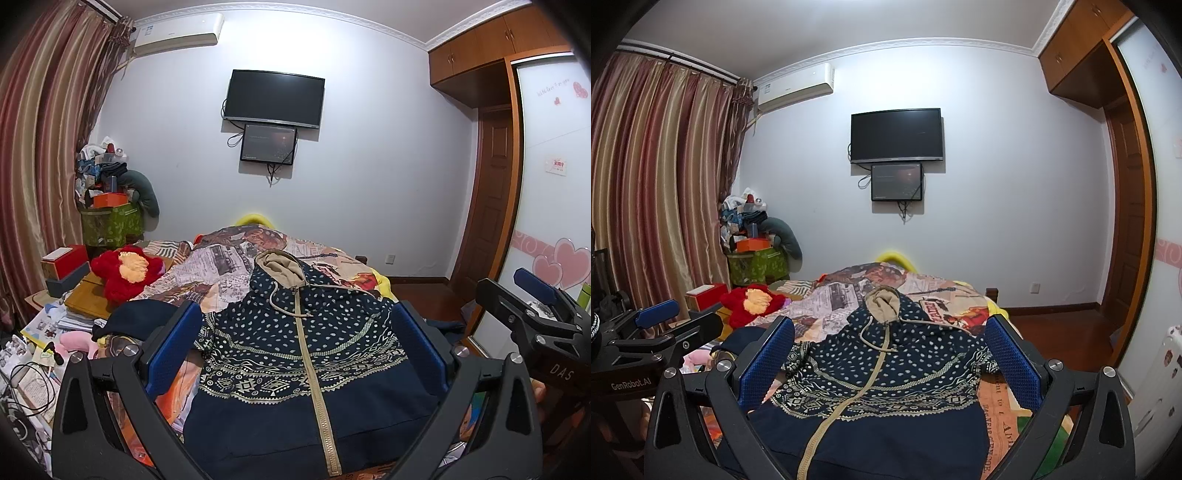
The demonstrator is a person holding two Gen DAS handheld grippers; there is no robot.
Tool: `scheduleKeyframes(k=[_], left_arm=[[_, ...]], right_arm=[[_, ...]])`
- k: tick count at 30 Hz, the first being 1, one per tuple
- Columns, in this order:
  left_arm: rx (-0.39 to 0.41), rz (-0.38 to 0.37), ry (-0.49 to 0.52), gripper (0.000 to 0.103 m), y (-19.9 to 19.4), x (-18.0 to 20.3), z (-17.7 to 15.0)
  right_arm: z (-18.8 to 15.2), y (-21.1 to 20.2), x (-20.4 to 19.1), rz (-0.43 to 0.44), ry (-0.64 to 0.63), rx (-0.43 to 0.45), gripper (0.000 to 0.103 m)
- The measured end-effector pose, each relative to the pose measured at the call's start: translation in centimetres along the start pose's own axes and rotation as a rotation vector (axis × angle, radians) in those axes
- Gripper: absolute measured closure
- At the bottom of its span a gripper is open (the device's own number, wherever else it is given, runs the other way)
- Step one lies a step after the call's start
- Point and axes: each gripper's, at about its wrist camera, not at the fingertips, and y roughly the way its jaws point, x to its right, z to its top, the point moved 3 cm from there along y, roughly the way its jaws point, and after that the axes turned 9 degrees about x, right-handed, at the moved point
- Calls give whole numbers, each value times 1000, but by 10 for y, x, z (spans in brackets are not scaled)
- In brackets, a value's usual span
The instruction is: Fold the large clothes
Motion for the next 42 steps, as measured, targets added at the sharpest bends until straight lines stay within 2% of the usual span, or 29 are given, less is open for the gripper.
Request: scheduleKeyframes(k=[30,36,42], left_arm=[[7,26,3,0,7,-9,0],[-23,50,10,0,31,-35,-5],[-81,122,-67,0,73,-93,-18]], right_arm=[[-6,11,-10,8,-5,-17,0],[-13,42,-13,21,-22,-52,0],[-30,103,-19,35,-64,-135,0]])
